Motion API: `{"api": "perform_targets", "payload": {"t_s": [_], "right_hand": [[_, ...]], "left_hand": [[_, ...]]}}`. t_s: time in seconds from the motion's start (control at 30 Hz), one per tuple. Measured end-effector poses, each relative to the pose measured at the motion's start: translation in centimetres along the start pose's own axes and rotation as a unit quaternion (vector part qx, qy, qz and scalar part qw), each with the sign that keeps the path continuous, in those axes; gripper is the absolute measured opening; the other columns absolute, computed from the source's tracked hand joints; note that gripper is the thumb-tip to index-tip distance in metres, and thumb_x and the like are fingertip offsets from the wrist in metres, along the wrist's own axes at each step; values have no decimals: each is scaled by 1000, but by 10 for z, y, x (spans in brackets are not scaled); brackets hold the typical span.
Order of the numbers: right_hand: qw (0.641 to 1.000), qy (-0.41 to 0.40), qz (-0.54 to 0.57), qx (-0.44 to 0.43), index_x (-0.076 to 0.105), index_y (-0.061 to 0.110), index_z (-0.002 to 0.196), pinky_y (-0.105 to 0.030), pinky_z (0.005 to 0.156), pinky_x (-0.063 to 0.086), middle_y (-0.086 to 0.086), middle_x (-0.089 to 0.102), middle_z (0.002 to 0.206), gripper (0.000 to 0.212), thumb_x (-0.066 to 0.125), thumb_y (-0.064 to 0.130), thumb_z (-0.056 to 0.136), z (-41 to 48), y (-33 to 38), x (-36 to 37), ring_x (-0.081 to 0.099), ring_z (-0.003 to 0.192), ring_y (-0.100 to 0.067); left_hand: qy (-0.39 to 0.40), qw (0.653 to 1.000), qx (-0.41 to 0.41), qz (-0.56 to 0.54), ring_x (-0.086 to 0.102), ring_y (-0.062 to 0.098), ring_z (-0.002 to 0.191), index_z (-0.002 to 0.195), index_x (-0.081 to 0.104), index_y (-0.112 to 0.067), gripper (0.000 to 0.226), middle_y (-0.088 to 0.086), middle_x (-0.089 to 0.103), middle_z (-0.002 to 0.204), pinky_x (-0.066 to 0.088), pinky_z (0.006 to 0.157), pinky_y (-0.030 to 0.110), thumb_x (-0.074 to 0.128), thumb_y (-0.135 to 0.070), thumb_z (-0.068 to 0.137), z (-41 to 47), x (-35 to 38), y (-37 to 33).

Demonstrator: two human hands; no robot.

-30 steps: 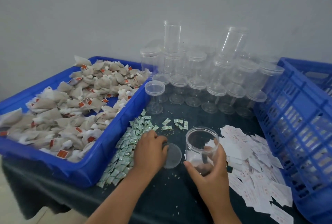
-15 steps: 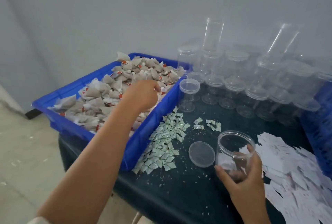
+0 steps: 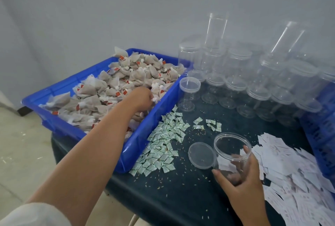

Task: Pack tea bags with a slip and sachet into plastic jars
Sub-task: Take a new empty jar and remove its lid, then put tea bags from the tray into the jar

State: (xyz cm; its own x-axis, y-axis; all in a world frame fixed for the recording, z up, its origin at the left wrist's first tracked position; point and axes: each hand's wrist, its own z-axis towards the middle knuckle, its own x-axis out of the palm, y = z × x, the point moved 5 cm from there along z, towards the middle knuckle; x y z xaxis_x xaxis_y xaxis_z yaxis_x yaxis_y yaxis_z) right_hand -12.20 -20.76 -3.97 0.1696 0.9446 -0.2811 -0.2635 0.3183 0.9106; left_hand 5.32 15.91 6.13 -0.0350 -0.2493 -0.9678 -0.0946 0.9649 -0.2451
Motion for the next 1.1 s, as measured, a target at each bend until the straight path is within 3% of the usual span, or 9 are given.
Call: {"api": "perform_targets", "payload": {"t_s": [0.17, 0.27, 0.37, 0.47, 0.6, 0.7, 0.9, 1.03, 1.1], "right_hand": [[1000, -6, 7, 14, 39, 59, 151, -23, 91, 61, 13, 74, 127, 109, 93, 58, 57, 0, -11, -2, 75, 88, -22], [1000, -7, 1, 21, 38, 58, 153, -15, 79, 59, 11, 75, 123, 111, 96, 61, 58, -1, -11, -3, 68, 72, -30], [1000, -8, 8, 28, 39, 61, 151, -13, 78, 58, 15, 72, 126, 111, 96, 67, 56, -1, -8, -2, 68, 74, -23], [1000, 8, 18, 20, 38, 62, 151, -24, 87, 59, 24, 67, 138, 113, 91, 82, 53, -2, -2, 1, 73, 103, -2], [999, 34, -24, 6, 36, 57, 155, -31, 99, 52, 27, 63, 145, 110, 93, 68, 62, -2, 3, 2, 63, 131, 0], [997, 58, -45, 11, 36, 53, 156, -30, 97, 55, 25, 64, 145, 108, 94, 62, 65, -3, 3, 5, 63, 130, -1], [996, 65, -53, 15, 36, 52, 156, -27, 98, 58, 27, 59, 148, 106, 96, 58, 69, 0, 6, 5, 61, 132, 0], [997, 55, -41, 19, 37, 49, 158, -33, 100, 60, 24, 60, 148, 106, 96, 55, 70, -1, 6, 2, 61, 134, -4], [998, 46, -26, 22, 39, 43, 158, -38, 99, 61, 18, 63, 145, 104, 96, 52, 71, -1, 5, 1, 64, 130, -9]], "left_hand": [[-139, 961, -36, -236, 60, 13, 57, 75, 59, -11, 30, -2, 64, 60, 40, 55, 31, 61, -27, 100, -8, -25, 12], [-162, 894, -71, -412, 52, 9, 54, 79, 57, -19, 23, -6, 60, 67, 41, 56, 30, 60, -29, 100, -15, -31, 12], [-131, 787, -70, -599, 68, 12, 75, 93, 67, -11, 19, 4, 73, 92, 56, 71, 36, 52, -21, 100, -17, -33, 6], [-86, 693, -56, -713, 73, 24, 104, 118, 69, 0, 31, 11, 77, 111, 60, 83, 37, 51, -18, 101, -16, -30, -1], [-62, 667, -35, -742, 74, 25, 112, 122, 67, 2, 31, 11, 79, 112, 60, 97, 41, 48, -14, 103, -19, -29, -14], [-65, 666, -5, -743, 74, 25, 109, 112, 66, 2, 24, 8, 76, 108, 61, 97, 42, 48, -10, 100, -25, -41, -33], [25, 675, 84, -732, 75, 20, 91, 105, 69, -2, 23, 8, 76, 94, 62, 73, 31, 50, -13, 101, -64, -38, -118], [52, 773, 64, -629, 69, 26, 86, 98, 62, 5, 38, 22, 72, 92, 58, 77, 42, 54, -30, 89, -93, 5, -161], [76, 833, 86, -542, 62, 19, 76, 85, 65, -7, 29, 13, 68, 79, 54, 71, 38, 57, -35, 83, -106, 22, -178]]}}
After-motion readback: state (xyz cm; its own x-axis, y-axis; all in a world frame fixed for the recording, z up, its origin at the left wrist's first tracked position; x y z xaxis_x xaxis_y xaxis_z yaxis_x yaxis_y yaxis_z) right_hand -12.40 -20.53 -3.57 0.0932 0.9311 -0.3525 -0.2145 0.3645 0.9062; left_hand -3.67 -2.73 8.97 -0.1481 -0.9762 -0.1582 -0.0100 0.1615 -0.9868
